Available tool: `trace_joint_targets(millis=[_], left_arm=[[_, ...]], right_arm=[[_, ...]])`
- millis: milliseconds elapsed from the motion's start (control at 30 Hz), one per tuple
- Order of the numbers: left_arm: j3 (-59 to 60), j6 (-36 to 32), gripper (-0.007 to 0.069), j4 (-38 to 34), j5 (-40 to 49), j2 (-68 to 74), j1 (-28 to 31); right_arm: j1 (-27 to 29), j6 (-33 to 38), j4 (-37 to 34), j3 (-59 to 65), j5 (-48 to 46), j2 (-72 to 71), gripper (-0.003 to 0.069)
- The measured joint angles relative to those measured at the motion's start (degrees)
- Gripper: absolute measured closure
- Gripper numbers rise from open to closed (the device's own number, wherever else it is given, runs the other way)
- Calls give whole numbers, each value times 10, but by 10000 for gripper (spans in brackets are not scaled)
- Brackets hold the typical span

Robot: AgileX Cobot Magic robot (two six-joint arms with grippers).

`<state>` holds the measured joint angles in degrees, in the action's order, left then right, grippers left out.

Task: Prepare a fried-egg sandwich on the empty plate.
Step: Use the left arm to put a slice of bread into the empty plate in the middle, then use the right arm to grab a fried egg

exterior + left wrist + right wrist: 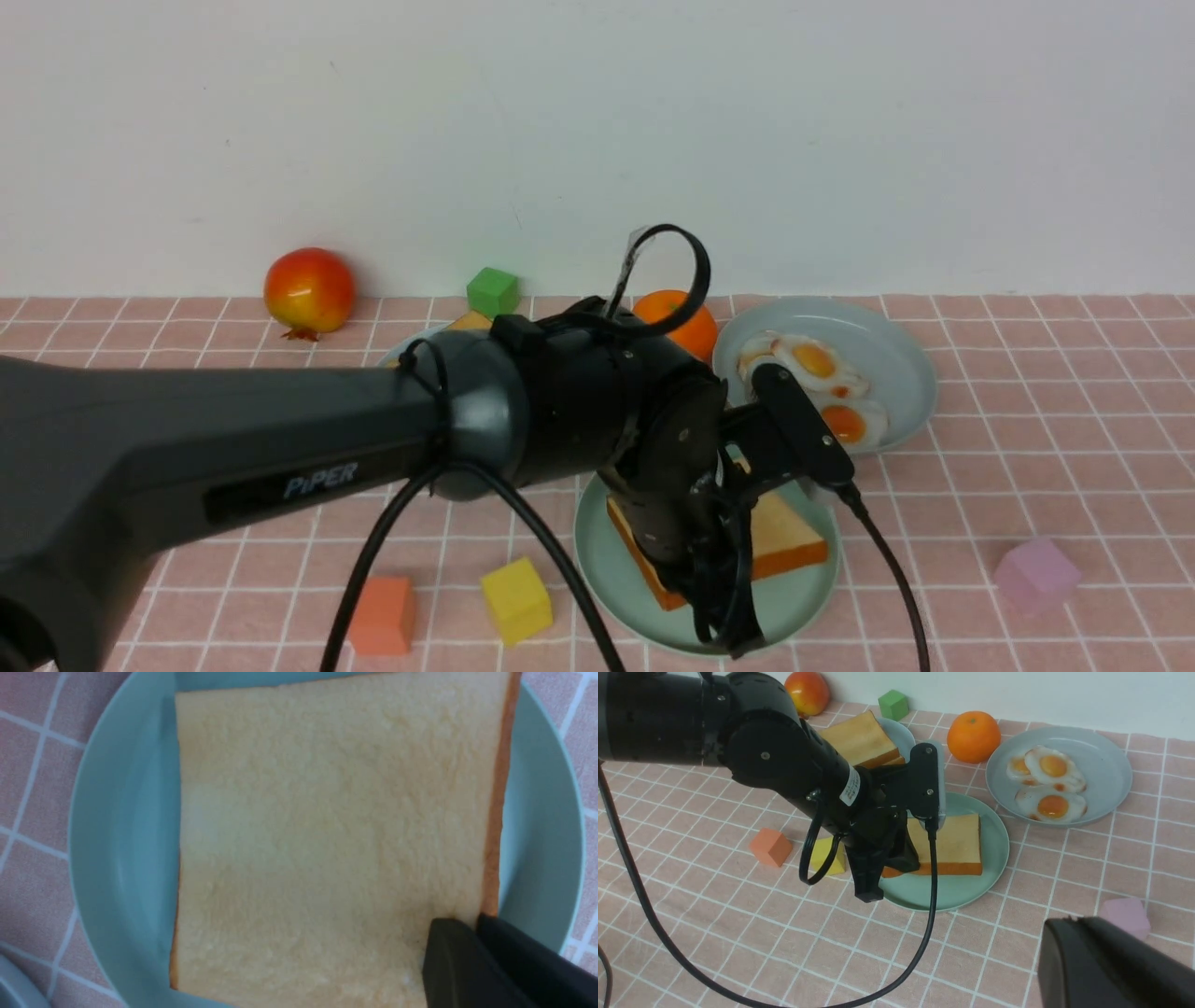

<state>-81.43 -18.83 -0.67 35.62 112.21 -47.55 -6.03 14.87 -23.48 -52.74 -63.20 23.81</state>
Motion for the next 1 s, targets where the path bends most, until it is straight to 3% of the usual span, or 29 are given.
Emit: trace_joint_targets(millis=[100, 300, 467, 567, 633, 700, 733, 800, 1000], left_arm=[[0, 0, 501, 0, 3, 0, 0], [0, 6, 312, 0, 10, -1, 0], [-4, 76, 250, 0, 38, -16, 0], [-22, 131, 291, 0, 79, -55, 0], [-37, 172, 398, -6, 104, -110, 0], [-38, 188, 455, -10, 108, -141, 0], [-38, 202, 554, -20, 113, -206, -1], [-33, 210, 613, -27, 114, -267, -1], [89, 212, 613, -39, 91, -509, -1]], right_arm=[[0, 0, 0, 0, -1, 0, 593], [0, 0, -1, 0, -5, 0, 584], [0, 0, -1, 0, -9, 0, 576], [0, -7, -1, -1, -9, 5, 573], [0, -15, 1, -7, -16, 23, 572], [0, -15, 1, -12, -19, 36, 573], [0, -15, 2, -22, -24, 65, 573], [0, -16, 2, -31, -26, 92, 573], [0, -27, -13, -89, -34, 251, 573]])
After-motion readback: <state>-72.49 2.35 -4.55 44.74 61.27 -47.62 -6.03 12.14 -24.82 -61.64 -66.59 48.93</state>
